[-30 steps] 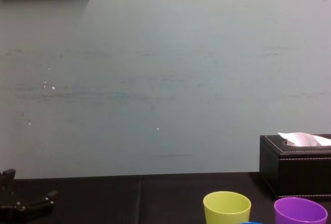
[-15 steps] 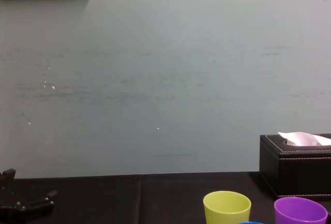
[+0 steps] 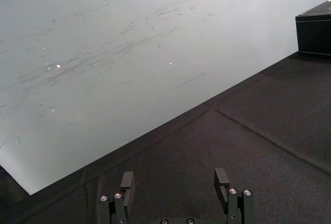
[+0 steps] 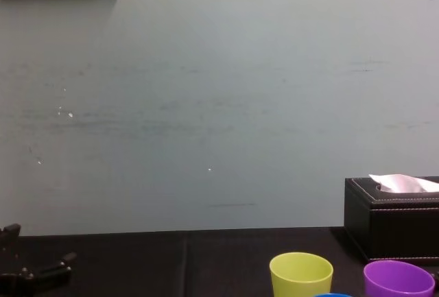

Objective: Stack the three plastic cups sequentially using one hand.

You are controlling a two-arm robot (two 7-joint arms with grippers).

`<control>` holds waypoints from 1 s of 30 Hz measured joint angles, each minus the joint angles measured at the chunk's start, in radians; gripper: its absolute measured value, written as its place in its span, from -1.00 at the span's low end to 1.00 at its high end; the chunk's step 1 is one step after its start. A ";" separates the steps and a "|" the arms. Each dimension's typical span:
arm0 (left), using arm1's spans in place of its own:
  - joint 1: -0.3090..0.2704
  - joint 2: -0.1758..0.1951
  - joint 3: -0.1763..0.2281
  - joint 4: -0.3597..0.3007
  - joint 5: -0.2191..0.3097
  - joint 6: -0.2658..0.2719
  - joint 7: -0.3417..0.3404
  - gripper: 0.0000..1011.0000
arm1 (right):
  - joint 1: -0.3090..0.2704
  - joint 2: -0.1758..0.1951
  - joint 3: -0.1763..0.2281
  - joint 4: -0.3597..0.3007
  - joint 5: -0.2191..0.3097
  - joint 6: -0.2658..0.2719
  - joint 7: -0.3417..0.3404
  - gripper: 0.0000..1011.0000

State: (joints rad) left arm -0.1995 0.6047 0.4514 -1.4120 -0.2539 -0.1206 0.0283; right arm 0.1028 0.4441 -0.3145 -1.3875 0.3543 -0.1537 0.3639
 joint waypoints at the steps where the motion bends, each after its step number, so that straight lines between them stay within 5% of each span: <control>1: 0.000 0.000 0.000 0.000 0.000 0.000 0.000 1.00 | 0.003 -0.003 0.000 0.004 -0.002 0.001 0.000 0.98; 17: 0.000 0.000 0.000 0.000 0.000 0.000 0.000 1.00 | 0.016 -0.021 0.002 0.020 -0.015 0.013 0.005 0.97; 30: 0.000 0.000 0.000 0.000 0.000 0.000 0.000 1.00 | 0.015 -0.019 0.002 0.018 -0.013 0.010 0.004 0.51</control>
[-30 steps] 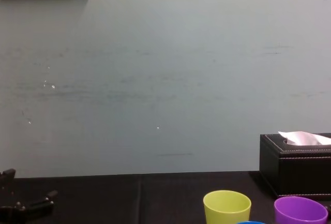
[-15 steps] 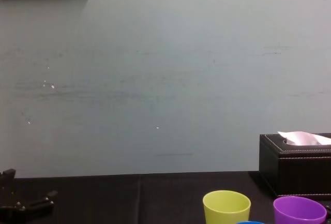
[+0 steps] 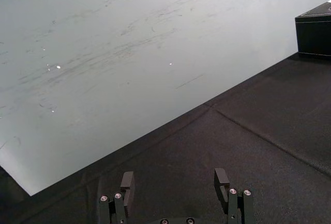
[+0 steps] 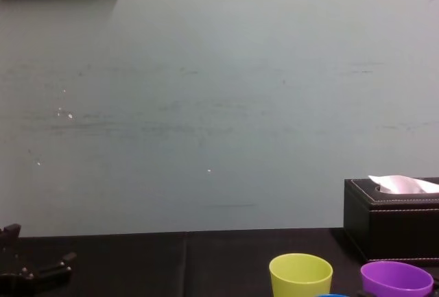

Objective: Stack the three plastic cups sequentially using one hand.

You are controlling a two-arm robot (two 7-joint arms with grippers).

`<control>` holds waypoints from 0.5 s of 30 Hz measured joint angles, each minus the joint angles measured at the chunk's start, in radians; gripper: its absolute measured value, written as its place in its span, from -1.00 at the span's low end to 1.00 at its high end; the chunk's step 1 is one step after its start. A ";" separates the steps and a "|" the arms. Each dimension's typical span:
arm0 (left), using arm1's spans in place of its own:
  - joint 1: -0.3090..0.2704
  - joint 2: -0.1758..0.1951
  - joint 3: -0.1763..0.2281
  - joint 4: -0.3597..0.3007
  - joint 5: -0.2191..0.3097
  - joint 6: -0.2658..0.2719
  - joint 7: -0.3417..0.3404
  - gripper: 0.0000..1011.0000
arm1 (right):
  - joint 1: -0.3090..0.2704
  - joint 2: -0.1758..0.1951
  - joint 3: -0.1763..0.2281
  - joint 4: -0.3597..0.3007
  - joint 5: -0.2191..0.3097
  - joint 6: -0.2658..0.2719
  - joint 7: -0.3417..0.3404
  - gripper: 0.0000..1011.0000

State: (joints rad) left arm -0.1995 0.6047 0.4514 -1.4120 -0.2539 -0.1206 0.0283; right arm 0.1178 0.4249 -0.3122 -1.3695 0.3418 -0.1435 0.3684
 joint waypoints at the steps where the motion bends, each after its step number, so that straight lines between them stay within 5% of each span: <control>1: 0.000 0.000 0.000 0.000 0.000 0.000 0.000 1.00 | 0.000 0.000 0.000 0.000 0.000 0.000 0.000 0.49; 15: 0.000 0.000 0.000 0.000 0.000 0.000 0.000 1.00 | 0.053 0.003 0.029 -0.045 0.003 0.054 0.058 0.45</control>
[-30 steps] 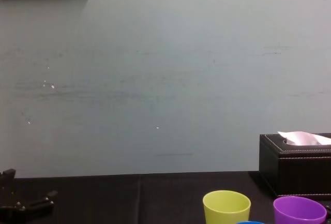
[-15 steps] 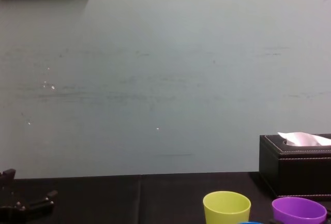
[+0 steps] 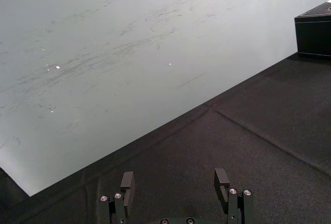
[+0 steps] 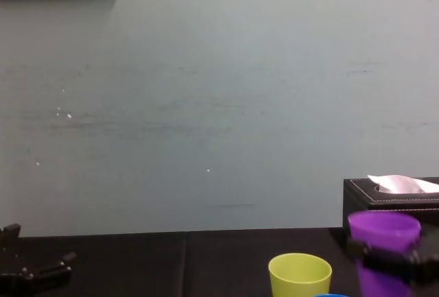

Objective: Stack the three plastic cups sequentially using one hand.

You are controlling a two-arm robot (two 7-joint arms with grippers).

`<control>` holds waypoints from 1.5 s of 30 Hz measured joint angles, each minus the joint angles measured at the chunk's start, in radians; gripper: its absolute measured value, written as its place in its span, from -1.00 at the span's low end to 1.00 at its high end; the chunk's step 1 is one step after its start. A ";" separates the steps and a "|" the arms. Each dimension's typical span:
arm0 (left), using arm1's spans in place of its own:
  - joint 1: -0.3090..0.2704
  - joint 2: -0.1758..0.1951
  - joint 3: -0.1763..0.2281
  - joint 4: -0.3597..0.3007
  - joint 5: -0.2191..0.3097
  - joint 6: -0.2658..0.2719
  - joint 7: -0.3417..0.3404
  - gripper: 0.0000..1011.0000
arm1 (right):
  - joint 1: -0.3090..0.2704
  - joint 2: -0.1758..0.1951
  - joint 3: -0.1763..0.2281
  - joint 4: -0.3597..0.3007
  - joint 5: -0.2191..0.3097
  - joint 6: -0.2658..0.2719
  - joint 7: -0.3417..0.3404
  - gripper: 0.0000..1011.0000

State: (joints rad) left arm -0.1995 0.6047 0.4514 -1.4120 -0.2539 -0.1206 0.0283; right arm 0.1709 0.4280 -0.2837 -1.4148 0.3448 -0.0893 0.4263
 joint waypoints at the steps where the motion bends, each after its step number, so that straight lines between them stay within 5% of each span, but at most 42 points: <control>1: 0.000 0.000 0.000 0.000 0.000 0.000 0.000 1.00 | 0.008 0.000 0.000 -0.002 0.001 0.003 0.005 0.45; 17: 0.000 0.000 0.000 0.000 0.000 0.000 0.000 1.00 | 0.153 -0.021 -0.062 0.011 0.076 0.079 0.109 0.45; 31: 0.000 0.000 0.000 0.000 0.000 0.000 0.000 1.00 | 0.217 -0.047 -0.140 0.100 0.091 0.048 0.156 0.45; 45: 0.000 0.000 0.000 0.000 0.000 0.000 0.000 1.00 | 0.246 -0.054 -0.173 0.173 0.078 0.016 0.166 0.45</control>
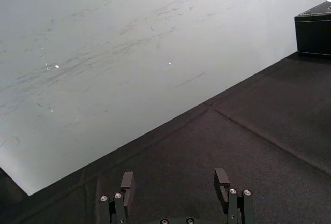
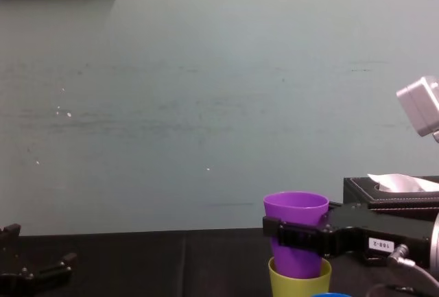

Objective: Stack the three plastic cups sequentially using one hand.

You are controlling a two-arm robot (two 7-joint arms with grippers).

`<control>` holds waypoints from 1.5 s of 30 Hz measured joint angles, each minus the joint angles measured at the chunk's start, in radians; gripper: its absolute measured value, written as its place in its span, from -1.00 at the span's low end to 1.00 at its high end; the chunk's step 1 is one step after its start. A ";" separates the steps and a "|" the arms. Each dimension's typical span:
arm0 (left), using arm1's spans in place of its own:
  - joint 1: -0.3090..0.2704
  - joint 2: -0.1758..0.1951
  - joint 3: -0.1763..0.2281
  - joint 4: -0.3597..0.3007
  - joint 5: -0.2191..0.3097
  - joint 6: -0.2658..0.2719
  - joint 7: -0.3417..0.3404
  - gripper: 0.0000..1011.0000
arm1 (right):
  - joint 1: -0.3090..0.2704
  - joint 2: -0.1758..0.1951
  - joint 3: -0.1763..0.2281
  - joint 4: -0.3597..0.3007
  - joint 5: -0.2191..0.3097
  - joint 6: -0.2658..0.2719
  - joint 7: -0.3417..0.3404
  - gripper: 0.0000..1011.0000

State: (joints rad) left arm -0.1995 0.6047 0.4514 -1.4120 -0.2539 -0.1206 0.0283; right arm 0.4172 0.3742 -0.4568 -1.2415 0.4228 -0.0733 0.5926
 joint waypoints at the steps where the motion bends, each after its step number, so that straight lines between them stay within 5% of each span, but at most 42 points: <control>1: 0.000 0.000 0.000 0.000 0.000 0.000 0.000 1.00 | 0.001 -0.001 -0.001 0.003 -0.001 -0.001 0.001 0.45; 34: 0.000 0.000 0.000 0.000 0.000 0.000 0.000 1.00 | 0.006 -0.015 -0.013 0.058 -0.010 -0.015 0.012 0.45; 45: 0.000 0.000 0.000 0.000 0.000 0.000 0.000 1.00 | 0.006 -0.014 -0.013 0.056 -0.010 -0.015 0.011 0.99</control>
State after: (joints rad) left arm -0.1995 0.6047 0.4514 -1.4120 -0.2539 -0.1205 0.0283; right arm 0.4231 0.3600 -0.4696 -1.1859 0.4128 -0.0878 0.6037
